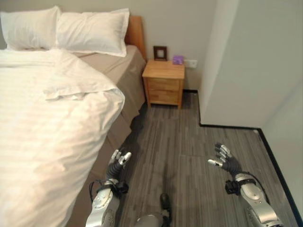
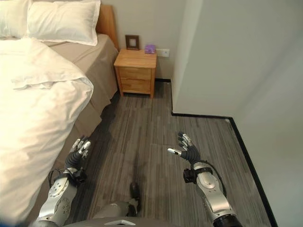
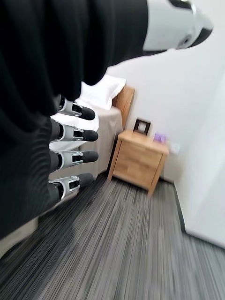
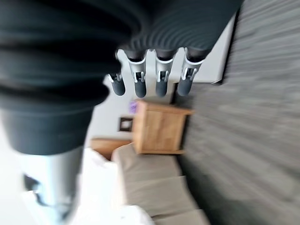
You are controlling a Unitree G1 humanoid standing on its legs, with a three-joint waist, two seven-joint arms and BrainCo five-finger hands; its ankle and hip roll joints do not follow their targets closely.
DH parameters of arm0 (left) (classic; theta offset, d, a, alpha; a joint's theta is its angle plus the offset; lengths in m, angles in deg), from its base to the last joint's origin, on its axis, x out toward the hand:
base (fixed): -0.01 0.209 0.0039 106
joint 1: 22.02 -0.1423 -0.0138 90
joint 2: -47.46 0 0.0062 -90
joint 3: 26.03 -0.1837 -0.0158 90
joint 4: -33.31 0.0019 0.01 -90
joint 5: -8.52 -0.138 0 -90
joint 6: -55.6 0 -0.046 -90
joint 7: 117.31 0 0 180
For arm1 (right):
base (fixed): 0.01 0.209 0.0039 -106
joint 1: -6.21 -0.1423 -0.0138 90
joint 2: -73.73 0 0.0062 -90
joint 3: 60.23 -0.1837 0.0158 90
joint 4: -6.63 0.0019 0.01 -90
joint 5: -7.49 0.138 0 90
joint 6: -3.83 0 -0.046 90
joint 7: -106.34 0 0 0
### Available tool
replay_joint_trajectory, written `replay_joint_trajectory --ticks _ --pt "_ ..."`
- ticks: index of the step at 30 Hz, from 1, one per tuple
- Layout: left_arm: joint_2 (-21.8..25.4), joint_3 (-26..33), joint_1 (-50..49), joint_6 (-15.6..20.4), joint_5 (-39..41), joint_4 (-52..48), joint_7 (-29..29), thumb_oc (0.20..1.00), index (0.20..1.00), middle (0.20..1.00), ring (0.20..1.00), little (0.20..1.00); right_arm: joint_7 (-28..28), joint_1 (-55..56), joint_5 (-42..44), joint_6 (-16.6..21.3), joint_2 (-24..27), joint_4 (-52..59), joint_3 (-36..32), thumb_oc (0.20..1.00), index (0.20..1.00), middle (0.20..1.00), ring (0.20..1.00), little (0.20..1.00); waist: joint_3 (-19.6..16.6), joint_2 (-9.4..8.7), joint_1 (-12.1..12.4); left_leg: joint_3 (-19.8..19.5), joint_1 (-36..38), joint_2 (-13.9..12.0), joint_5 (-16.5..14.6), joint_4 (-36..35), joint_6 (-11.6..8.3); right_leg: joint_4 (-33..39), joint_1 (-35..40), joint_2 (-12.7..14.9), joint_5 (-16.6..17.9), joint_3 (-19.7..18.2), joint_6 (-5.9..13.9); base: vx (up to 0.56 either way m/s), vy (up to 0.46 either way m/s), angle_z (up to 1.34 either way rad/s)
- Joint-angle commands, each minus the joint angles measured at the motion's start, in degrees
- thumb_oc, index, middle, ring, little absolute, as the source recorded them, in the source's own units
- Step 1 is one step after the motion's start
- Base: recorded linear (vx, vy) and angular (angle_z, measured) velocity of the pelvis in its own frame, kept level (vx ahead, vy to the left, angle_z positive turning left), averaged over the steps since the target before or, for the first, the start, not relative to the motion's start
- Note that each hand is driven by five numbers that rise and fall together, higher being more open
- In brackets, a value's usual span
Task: Making the bed.
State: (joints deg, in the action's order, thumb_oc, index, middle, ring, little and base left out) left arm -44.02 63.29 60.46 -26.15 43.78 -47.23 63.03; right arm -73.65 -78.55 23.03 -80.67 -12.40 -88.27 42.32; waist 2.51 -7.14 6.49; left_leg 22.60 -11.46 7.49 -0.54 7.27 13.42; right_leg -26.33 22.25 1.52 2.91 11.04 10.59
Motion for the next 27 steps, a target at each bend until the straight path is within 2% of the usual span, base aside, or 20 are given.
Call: replay_joint_trajectory --ticks 1,2,3,4,5,6,7,8,9,10,11,12,13,14,15,16,19,21,23,27 --pt "0.73 1.0 5.15 3.86 4.6 -5.55 2.29 1.0 1.0 1.0 1.0 1.0 1.16 -4.95 -1.44 3.58 -1.6 3.79 -2.36 1.0 1.0 1.0 1.0 1.0 1.47 2.07 1.28 -4.28 0.83 -3.56 3.15 -2.38 -8.42 -9.05 -9.05 11.62 16.64 -5.45 2.02 0.66 0.213 0.36" --pt "0.81 2.06 6.22 4.81 6.3 -5.61 2.71 1.0 1.0 1.0 1.0 1.0 1.55 -5.94 0.16 4.44 -2.88 2.47 -0.95 1.0 1.0 1.0 1.0 1.0 3.59 5.33 -0.76 -8.37 6.95 -4.7 1.22 -2.52 -6.51 -20.67 -21.42 9.18 13.67 -6.85 -0.89 0.58 0.102 0.65" --pt "0.73 2.79 6.68 5.13 7.67 -5.62 2.82 1.0 1.0 1.0 1.0 1.0 2.4 -6.67 -0.13 4.4 -2.99 2.51 -0.4 1.0 1.0 1.0 1.0 1.0 4.08 6.05 -1.89 -11.45 10.4 -4.78 0.41 -3.49 -6.37 -20.98 -26.44 9.15 8.34 -6.91 -2.48 1.07 -0.06 1.03" --pt "0.61 3.24 6.96 5.64 9.37 -6.51 3.32 1.0 1.0 1.0 1.0 1.0 3.68 -6.69 1.16 4.8 -2.32 3.2 -0.69 1.0 1.0 1.0 1.0 1.0 4.59 6.33 -3.15 -16.99 15.28 -4.46 -0.24 -4.78 -7.17 -12.83 -31.69 9.37 3.07 -5.53 -3.81 0.97 -0.27 1.9" --pt "0.42 3.29 6.82 5.91 10.18 -7.09 3.98 1.0 1.0 1.0 1.0 1.0 4.49 -6.47 2.37 4.99 -2.02 3.49 -1.27 1.0 1.0 1.0 1.0 1.0 4.79 6.5 -4.31 -20.48 17.12 -4.55 -0.17 -5.13 -8.16 -5.71 -32.2 8.78 3.2 -5.16 -3.62 0.91 -0.369 1.61" --pt "0.7 3.35 6.09 6.07 10.37 -7.24 4.54 1.0 1.0 1.0 1.0 1.0 4.83 -5.83 3.62 5.09 -1.65 4.05 -2.13 1.0 1.0 1.0 1.0 1.0 5.19 6.0 -4.84 -23.18 18.31 -4.28 -1.05 -5.16 -8.87 0.04 -32.24 8.44 3.23 -6.58 -2.98 0.67 -0.359 2.96" --pt "1.07 3.45 5.9 6.53 9.82 -7.82 4.75 1.0 1.0 1.0 1.0 1.0 5.23 -4.95 4.4 5.33 -1.09 4.28 -3.1 1.0 1.0 1.0 1.0 1.0 5.16 5.05 -5.59 -26.9 18.98 -3.64 -2.39 -5.01 -9.89 13.45 -31.69 6.57 3.13 -10.9 -2.3 0.41 -0.249 2.71" --pt "1.08 3.44 5.86 6.52 9.81 -7.84 4.74 1.0 1.0 1.0 1.0 1.0 5.24 -4.92 4.41 5.33 -1.09 4.3 -3.1 1.0 1.0 1.0 1.0 1.0 5.24 5.19 -5.86 -27.18 19.06 -3.79 -2.34 -4.99 -9.91 14.44 -31.01 6.52 3.66 -10.5 -2.32 0.47 -0.266 3.35" --pt "1.57 3.43 5.79 7.43 9.13 -7.82 4.49 1.0 1.0 1.0 1.0 1.0 5.82 -3.39 4.59 5.62 -0.21 4.73 -4.07 1.0 1.0 1.0 1.0 1.0 5.22 4.72 -6.68 -32.3 19.59 -3.38 -2.93 -4.99 -10.77 22.52 -30.75 4.63 3.19 -18.48 -0.34 0.36 -0.233 2.17" --pt "1.9 3.3 6.31 7.77 9.29 -7.41 4.45 1.0 1.0 1.0 1.0 1.0 5.96 -2.26 4.8 5.44 0.64 5.83 -4.86 1.0 1.0 1.0 1.0 1.0 5.3 3.92 -7.06 -36.18 19.34 -3.16 -3.36 -4.78 -11.58 23.51 -30.51 3.55 3.3 -25.32 1.59 0.54 -0.5 2.02" --pt "2.17 3.49 6.58 7.1 10.23 -6.78 5.1 1.0 1.0 1.0 1.0 1.0 6.91 0.74 5.92 5.19 1.76 8.72 -7.29 1.0 1.0 1.0 1.0 1.0 4.98 2.72 -6.58 -42.15 18.15 -3.52 -4.19 -2.47 -12.48 22.36 -27.94 2.88 0.6 -30.64 0.89 0.42 -0.607 1.87" --pt "2.43 4.46 6.56 7.89 7.64 -5.9 4.59 1.0 1.0 1.0 1.0 1.0 8.28 0.53 7.46 5.31 2.53 9.14 -6.59 1.0 1.0 1.0 1.0 1.0 5.14 1.96 -5.56 -43.74 17.93 -4.5 -4.51 -1.16 -13.09 22.67 -26.77 3.27 0.7 -26.82 -0.07 0.45 -0.769 3.69" --pt "1.23 3.71 6.0 7.56 7.65 -5.16 5.06 1.0 1.0 1.0 1.0 1.0 8.25 0.41 9.12 6.3 3.41 10.2 -8.24 1.0 1.0 1.0 1.0 1.0 5.66 1.61 -5.3 -45.05 14.71 -5.09 -2.32 4.48 -14.66 23.14 -24.69 3.69 0.77 -23.1 -1.16 0.27 -0.503 3.98" --pt "1.23 3.7 6.05 7.56 7.64 -5.15 5.04 1.0 1.0 1.0 1.0 1.0 8.27 0.36 9.15 6.32 3.41 10.17 -8.26 1.0 1.0 1.0 1.0 1.0 5.49 1.49 -5.59 -45.34 14.31 -4.87 -2.07 4.54 -14.72 23.29 -24.88 3.92 0.95 -22.86 -1.1 0.15 -0.518 4.95" --pt "-0.16 3.81 6.86 7.41 9.89 -3.46 4.28 1.0 1.0 1.0 1.0 1.0 6.6 -0.58 10.13 7.11 3.95 9.2 -9.24 1.0 1.0 1.0 1.0 1.0 6.71 0.72 -6.27 -37.36 7.77 -6.41 -0.99 11.55 -14.59 23.93 -23.15 5.35 0.22 -17.19 -2.36 0.01 -0.366 3.06" --pt "-0.81 3.91 6.87 7.56 10.98 -2.81 3.56 1.0 1.0 1.0 1.0 1.0 6.22 -0.01 10.87 7.09 3.85 9.51 -9.66 1.0 1.0 1.0 1.0 1.0 6.87 1.07 -7.36 -28.91 7.5 -8.86 -0.86 10.44 -14.43 24.6 -21.52 5.67 -0.35 -12.8 -3.13 0.01 -0.467 2.93" --pt "-0.52 2.94 5.08 6.45 9.85 -0.93 3.6 1.0 1.0 1.0 1.0 1.0 5.74 2.05 10.87 6.83 2.67 9.97 -9.9 1.0 1.0 1.0 1.0 1.0 6.4 1.52 -8.04 -15.79 6.76 -9.72 -1.1 7.35 -14.01 26.49 -19.44 5.5 -0.69 -5.67 -4.07 -0.01 -0.248 1.97" --pt "-0.67 2.97 4.11 5.81 10.07 -1.63 4.29 1.0 1.0 1.0 1.0 1.0 6.18 3.57 10.84 6.3 1.76 9.53 -9.85 1.0 1.0 1.0 1.0 1.0 5.67 2.22 -8.14 -14.6 8.87 -9.57 -0.87 1.84 -14.4 27.79 -19.07 4.87 -1.2 -3.75 -4.24 -0.01 -0.094 1.38" --pt "-0.93 2.47 3.53 5.67 9.83 -1.83 4.51 1.0 1.0 1.0 1.0 1.0 6.52 3.65 9.0 5.62 1.42 8.51 -8.15 1.0 1.0 1.0 1.0 1.0 5.32 2.88 -7.96 -18.85 10.19 -7.91 -0.29 -2.99 -14.34 28.92 -18.86 4.22 -1.47 -2.57 -4.5 0.0 -0.049 0.63" --pt "-0.84 2.94 2.17 5.37 8.61 -2.47 3.92 1.0 1.0 1.0 1.0 1.0 8.28 4.07 9.47 4.29 -0.16 8.83 -4.95 1.0 1.0 1.0 1.0 1.0 4.72 3.33 -8.42 -19.63 11.89 -7.46 0.75 -7.12 -14.62 31.13 -18.14 3.63 -1.0 -1.78 -4.14 0.02 -0.01 0.29"
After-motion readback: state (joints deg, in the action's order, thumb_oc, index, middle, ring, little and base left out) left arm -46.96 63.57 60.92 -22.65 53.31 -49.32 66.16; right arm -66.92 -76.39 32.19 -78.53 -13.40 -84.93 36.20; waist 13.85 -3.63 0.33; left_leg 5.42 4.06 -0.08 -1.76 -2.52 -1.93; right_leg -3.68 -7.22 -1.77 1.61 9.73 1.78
